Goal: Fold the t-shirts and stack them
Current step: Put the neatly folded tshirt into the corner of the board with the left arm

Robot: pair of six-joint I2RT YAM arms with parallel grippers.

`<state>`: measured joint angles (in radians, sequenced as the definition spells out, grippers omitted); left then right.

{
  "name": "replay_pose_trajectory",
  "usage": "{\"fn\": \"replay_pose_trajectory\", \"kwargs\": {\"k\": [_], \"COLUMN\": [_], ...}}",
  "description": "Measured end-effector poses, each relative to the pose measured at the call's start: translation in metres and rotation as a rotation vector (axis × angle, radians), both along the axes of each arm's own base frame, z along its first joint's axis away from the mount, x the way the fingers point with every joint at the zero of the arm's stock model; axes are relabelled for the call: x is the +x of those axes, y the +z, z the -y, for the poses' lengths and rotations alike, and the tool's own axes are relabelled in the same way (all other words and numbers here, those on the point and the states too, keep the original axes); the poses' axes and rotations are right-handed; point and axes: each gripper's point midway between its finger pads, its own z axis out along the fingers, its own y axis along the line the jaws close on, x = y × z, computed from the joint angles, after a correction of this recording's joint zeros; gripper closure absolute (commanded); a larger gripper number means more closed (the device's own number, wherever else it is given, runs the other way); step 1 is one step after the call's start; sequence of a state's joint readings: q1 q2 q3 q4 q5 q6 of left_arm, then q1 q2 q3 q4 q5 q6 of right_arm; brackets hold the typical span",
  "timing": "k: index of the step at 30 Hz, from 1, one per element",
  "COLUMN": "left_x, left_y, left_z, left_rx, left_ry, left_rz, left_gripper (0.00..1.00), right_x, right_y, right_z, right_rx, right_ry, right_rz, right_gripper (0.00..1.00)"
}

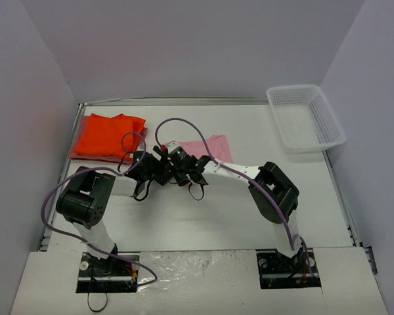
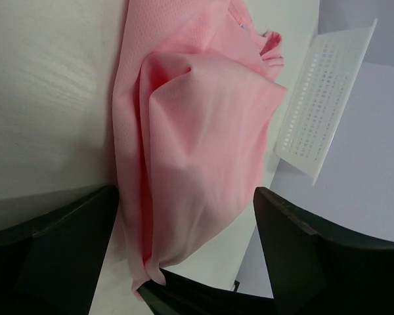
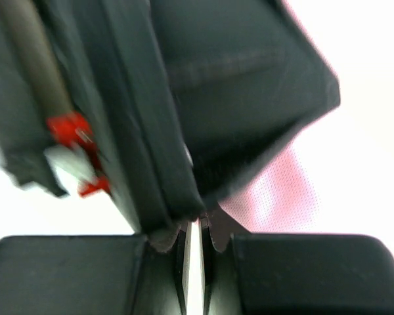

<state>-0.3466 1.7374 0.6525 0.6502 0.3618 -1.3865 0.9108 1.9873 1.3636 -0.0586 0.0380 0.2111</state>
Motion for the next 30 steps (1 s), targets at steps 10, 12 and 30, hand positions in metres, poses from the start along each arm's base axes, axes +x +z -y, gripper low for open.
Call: {"fn": "replay_pose_trajectory", "kwargs": {"k": [10, 12, 30], "left_x": [-0.005, -0.006, -0.005], "left_y": [-0.008, -0.012, -0.028], "left_z": [0.006, 0.008, 0.012], "left_rx": [0.008, 0.006, 0.08], "left_ry": [-0.025, -0.029, -0.077], "left_rz": [-0.01, -0.022, -0.042], "left_gripper": [0.47, 0.61, 0.98], "right_x": [0.01, 0.01, 0.0], "right_y": [0.018, 0.018, 0.004], "right_z": [-0.012, -0.011, -0.006], "right_rx": [0.035, 0.035, 0.014], "right_ry": [0.0, -0.001, 0.004], "right_rz": [0.035, 0.035, 0.013], "right_gripper": [1.0, 1.0, 0.4]}}
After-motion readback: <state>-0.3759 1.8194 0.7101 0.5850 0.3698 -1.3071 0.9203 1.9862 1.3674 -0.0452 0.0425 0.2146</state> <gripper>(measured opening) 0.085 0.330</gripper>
